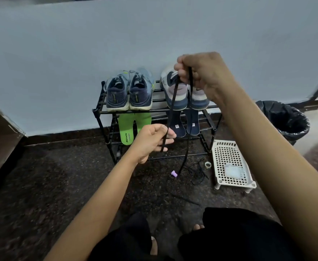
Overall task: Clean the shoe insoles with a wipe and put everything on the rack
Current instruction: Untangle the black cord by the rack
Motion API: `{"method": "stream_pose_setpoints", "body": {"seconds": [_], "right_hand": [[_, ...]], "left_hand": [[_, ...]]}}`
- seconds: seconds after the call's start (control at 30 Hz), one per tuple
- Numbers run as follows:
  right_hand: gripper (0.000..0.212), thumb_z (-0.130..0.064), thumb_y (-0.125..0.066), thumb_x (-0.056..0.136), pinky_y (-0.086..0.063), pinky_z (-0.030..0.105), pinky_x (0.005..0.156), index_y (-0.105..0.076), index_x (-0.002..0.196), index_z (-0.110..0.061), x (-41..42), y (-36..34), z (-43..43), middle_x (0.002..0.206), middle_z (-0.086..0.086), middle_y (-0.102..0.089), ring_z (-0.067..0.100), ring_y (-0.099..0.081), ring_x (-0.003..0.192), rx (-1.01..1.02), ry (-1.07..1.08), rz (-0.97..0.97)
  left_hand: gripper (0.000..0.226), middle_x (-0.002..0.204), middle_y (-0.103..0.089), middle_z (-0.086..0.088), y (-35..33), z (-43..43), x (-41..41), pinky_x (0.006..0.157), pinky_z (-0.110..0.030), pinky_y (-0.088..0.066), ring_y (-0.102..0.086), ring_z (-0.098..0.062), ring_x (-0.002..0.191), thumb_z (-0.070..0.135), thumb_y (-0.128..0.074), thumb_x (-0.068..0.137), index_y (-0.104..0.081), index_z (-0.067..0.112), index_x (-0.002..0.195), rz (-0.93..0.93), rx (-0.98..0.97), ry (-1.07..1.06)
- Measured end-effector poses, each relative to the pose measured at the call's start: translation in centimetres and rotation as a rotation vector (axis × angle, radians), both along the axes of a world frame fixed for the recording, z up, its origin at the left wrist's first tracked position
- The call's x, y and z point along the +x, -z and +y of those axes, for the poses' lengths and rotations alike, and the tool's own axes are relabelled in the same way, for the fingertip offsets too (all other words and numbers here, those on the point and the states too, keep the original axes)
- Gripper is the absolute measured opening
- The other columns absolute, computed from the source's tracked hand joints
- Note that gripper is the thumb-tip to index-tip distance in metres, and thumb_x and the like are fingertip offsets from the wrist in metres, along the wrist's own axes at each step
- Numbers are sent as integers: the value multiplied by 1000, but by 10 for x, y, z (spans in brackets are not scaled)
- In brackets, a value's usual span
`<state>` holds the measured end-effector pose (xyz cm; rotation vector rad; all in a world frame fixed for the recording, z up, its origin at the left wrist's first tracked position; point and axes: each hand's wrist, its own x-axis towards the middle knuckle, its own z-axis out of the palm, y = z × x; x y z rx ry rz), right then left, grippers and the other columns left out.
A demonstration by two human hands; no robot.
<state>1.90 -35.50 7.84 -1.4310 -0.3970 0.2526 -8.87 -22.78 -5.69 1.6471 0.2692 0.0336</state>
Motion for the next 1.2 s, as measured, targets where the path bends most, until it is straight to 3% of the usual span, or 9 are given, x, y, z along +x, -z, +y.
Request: {"method": "stream_pose_setpoints", "body": {"seconds": [0.1,0.23,0.3,0.37,0.53,0.8,0.93,1.07,1.2], "right_hand": [[11,-10,-59,87,-46,20,56,-65,82,-4,14,6,-6,72,6,-66,8,-56,55,-275,27,-220],[33,-11,-60,83,-43,27,80,-61,116,-7,22,47,-13,106,10,-64,24,-59,97,-1008,56,-522],[52,-1,-58,80,-44,28,90,-50,130,-12,11,63,-17,125,9,-57,25,-54,115,-922,-76,-542],[52,9,-58,79,-46,30,98,-52,128,-8,-4,69,-23,125,7,-59,18,-54,118,-606,-294,-463],[55,20,-51,74,-49,23,86,-54,124,-4,-30,62,-30,111,9,-66,15,-61,106,-183,-557,-267],[21,12,-51,85,-46,16,70,-61,103,7,-46,69,-23,79,-7,-68,1,-59,74,-121,-352,-266],[22,11,-50,87,-40,7,57,-62,84,-7,-54,69,-25,59,-16,-64,-7,-55,56,-179,-321,-282],[17,-1,-54,90,-46,23,67,-64,84,-14,-54,74,-23,70,-7,-69,6,-64,69,-306,-350,-203],[16,-3,-53,93,-55,32,83,-64,99,7,-57,80,-27,90,11,-70,16,-67,80,-374,-457,11]], "left_hand": [[30,88,-75,-11,-24,-2,-8,79,-51,-58,-73,-29,91,18,-44,104,-62,9,81,35,-181,-60],[27,84,-74,-13,-61,-6,-13,71,-53,-60,-73,-31,84,16,-42,104,-59,7,85,14,-383,-48],[26,82,-74,-12,-75,-11,-13,67,-52,-60,-74,-30,80,17,-42,104,-59,6,87,-6,-398,-43],[27,80,-74,-11,-85,-16,-12,66,-50,-61,-74,-28,75,17,-41,105,-60,5,90,-21,-393,-46],[25,81,-75,-10,-100,-19,-13,64,-44,-62,-73,-22,67,16,-43,104,-62,4,95,-45,-383,-68],[26,80,-75,-13,-106,-25,-20,53,-23,-59,-73,-19,62,12,-42,104,-65,0,99,-87,-499,-98],[25,85,-76,-10,-97,-28,-21,48,-14,-54,-73,-15,63,12,-43,103,-66,3,105,-119,-518,-67],[24,94,-76,-8,-91,-25,-18,50,-13,-54,-74,-15,67,15,-44,103,-67,8,107,-137,-517,-72],[24,102,-74,-9,-85,-18,-15,59,-24,-60,-74,-23,74,17,-46,102,-68,7,105,-147,-475,-120]]}}
